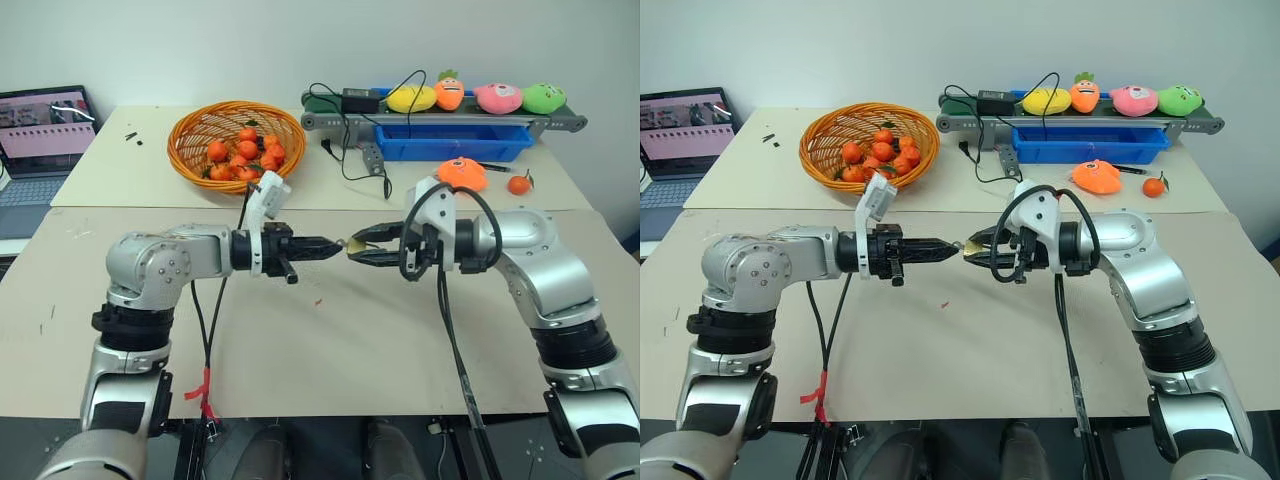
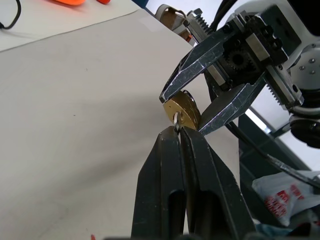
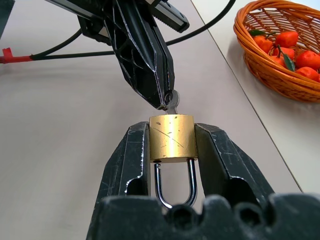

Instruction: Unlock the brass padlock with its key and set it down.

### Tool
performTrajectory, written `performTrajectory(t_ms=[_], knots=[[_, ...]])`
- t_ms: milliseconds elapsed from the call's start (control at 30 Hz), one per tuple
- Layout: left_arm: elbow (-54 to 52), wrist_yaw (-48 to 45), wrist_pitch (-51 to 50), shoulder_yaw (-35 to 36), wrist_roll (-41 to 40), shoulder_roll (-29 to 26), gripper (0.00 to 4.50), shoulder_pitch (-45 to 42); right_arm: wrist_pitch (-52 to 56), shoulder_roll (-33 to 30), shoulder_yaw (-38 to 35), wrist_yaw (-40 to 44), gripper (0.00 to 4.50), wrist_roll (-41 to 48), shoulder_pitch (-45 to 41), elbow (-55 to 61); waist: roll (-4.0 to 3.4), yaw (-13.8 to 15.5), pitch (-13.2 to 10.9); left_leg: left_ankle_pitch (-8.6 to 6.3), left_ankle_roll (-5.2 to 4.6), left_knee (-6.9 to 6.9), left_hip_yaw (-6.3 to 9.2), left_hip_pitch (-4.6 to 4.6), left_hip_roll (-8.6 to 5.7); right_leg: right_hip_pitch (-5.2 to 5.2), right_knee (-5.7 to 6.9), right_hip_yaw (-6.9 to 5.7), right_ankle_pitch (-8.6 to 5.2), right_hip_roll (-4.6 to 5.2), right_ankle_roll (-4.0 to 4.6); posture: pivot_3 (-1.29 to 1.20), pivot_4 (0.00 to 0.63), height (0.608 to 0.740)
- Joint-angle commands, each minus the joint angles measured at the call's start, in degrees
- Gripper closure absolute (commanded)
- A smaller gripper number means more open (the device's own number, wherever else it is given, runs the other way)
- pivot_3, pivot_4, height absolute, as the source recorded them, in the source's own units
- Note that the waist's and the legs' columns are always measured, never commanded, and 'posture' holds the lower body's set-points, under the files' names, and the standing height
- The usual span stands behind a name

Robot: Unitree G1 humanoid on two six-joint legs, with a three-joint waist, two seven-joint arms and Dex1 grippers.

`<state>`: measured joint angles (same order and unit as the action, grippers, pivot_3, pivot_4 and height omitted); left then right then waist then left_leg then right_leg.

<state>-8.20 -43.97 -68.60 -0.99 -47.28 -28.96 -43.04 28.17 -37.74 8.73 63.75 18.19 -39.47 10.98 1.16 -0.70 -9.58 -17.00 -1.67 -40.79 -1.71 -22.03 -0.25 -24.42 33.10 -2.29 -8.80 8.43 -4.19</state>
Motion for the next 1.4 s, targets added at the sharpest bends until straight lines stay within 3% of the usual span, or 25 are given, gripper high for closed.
performTrajectory(t_ms=[33,300,400,633,667,1400], knots=[[0.48,0.86,-4.13,1.86,-4.58,3.55,4.39,-0.94,-0.32,-0.8,-1.98,-1.42,3.58,0.16,-1.22,1.72,0.0,0.07,0.0,0.0,0.0,-0.01,0.01,0.0,0.0,0.01,0.0,0.0,0.0,0.0,0.0,0.0,0.15,0.74],[9.97,14.18,-15.66,15.4,-9.38,13.15,4.39,-4.09,-1.34,-1.15,-1.95,-1.99,3.58,-0.34,-1.72,1.38,0.04,0.0,-0.02,-0.02,-0.04,-0.03,0.02,0.01,-0.01,0.03,0.01,-0.02,0.0,0.01,-0.01,0.0,0.15,0.74],[10.35,16.88,-17.84,17.36,-9.36,14.24,3.77,-4.09,-1.54,-1.34,-1.83,-1.98,3.58,-0.48,-1.75,1.4,0.04,-0.25,-0.02,-0.02,-0.04,-0.03,0.01,0.03,-0.01,0.03,0.01,-0.01,0.0,0.01,-0.01,0.0,0.15,0.74],[10.82,19.84,-20.07,19.64,-9.51,14.63,1.06,-4.39,-2.3,-1.54,-1.59,-1.68,3.58,-1.0,-1.89,0.68,0.04,-0.12,-0.02,-0.02,-0.03,-0.02,0.01,0.02,-0.01,0.03,0.0,0.0,0.0,0.01,-0.01,0.0,0.15,0.74],[11.11,20.05,-20.2,19.96,-9.48,14.57,0.84,-4.54,-2.42,-1.54,-1.58,-1.63,3.58,-1.09,-1.91,0.55,0.04,-0.11,-0.02,-0.02,-0.03,-0.02,0.01,0.02,-0.01,0.03,0.01,0.0,0.0,0.01,-0.01,0.0,0.15,0.74],[14.01,24.24,-20.06,23.41,-9.27,20.7,0.84,-7.95,-2.33,-0.86,-1.22,-1.76,3.58,-1.1,-1.75,1.59,0.05,-0.07,-0.03,-0.01,-0.01,-0.02,0.0,0.02,-0.02,0.04,-0.01,-0.01,0.0,0.01,-0.01,0.0,0.15,0.74]])
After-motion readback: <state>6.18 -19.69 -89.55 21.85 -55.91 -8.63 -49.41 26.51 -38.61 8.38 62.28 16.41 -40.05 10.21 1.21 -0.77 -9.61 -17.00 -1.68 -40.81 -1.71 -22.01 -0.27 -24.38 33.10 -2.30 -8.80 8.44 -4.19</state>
